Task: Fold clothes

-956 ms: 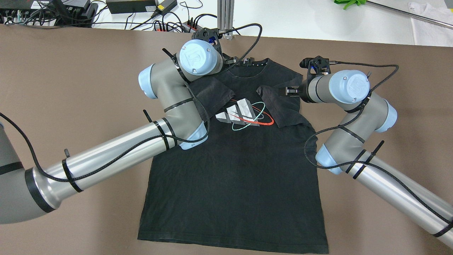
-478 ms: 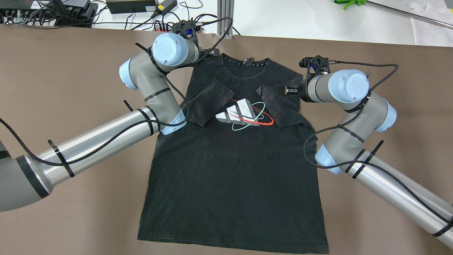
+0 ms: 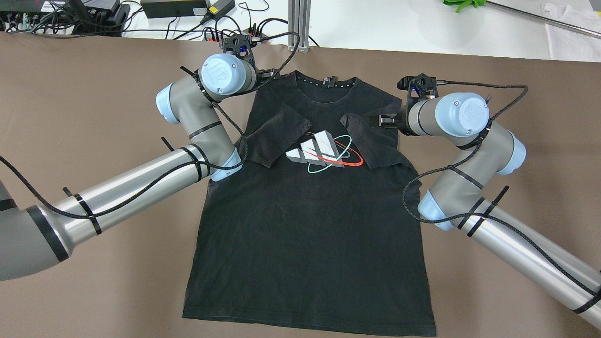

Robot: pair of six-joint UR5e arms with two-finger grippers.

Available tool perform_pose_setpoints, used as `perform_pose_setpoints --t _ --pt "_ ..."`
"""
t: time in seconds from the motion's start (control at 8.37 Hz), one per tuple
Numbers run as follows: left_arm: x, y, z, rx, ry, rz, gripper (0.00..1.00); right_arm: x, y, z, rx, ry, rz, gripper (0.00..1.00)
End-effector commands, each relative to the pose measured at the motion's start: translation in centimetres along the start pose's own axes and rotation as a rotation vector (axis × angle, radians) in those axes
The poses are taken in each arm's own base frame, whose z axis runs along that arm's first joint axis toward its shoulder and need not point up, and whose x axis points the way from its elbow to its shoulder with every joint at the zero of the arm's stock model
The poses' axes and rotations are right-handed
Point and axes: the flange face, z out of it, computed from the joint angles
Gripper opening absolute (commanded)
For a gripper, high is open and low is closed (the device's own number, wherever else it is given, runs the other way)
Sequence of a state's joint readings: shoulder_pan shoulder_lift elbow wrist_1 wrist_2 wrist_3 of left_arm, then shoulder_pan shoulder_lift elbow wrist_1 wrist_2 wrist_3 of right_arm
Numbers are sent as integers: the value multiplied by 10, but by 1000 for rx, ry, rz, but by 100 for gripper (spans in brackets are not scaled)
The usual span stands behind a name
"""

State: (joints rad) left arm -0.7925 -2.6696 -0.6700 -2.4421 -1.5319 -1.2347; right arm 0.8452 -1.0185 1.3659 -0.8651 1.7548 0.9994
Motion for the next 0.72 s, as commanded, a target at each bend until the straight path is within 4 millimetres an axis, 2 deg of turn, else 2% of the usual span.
perform_pose_setpoints --t 0.0,0.24,0.6 --pt "8 1 5 5 -15 -3 99 0 0 0 2 0 -1 94" --pt "6 11 17 6 17 -2 97 0 0 0 2 0 -3 94" --pt "7 18 19 -2 19 0 93 1 0 1 1 1 -2 94"
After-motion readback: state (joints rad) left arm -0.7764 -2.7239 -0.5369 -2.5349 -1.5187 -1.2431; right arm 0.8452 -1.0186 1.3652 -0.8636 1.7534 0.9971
